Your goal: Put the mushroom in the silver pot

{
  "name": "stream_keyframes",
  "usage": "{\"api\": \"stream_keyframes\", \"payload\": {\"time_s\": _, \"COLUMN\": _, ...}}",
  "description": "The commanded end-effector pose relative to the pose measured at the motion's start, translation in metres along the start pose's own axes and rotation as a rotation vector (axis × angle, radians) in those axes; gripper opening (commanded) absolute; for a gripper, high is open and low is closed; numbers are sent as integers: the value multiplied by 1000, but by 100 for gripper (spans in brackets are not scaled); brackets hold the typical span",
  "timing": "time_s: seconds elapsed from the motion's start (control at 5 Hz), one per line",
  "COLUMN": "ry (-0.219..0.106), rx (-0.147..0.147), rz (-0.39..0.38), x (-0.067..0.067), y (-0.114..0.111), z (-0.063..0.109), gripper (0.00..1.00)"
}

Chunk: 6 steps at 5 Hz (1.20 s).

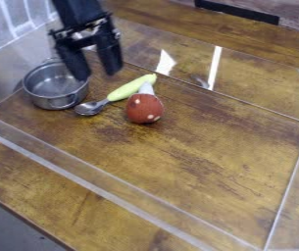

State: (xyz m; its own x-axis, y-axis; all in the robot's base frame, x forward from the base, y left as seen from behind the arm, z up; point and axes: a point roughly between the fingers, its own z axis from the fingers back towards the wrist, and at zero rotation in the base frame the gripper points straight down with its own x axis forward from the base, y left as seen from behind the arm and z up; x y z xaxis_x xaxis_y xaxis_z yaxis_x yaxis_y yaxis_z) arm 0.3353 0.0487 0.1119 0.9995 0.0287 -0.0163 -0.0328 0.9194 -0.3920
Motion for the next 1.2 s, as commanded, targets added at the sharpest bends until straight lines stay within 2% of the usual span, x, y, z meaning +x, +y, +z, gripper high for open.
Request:
{"api": "stream_keyframes", "payload": {"time_s": 0.0, "ry": -31, "rx": 7, "rz": -175, "x": 12, "y": -29, "z": 8, "gripper": 100}}
{"api": "stream_keyframes", "payload": {"time_s": 0.2, "ry": -12, "rx": 6, "rz": -256, "x": 18, "y": -36, "z": -2, "gripper": 100}}
{"api": "stream_keyframes", "payload": {"time_s": 1.0, "ry": -10, "rx": -9, "rz": -316, "x": 31, "y": -34, "z": -26, "gripper": 100}}
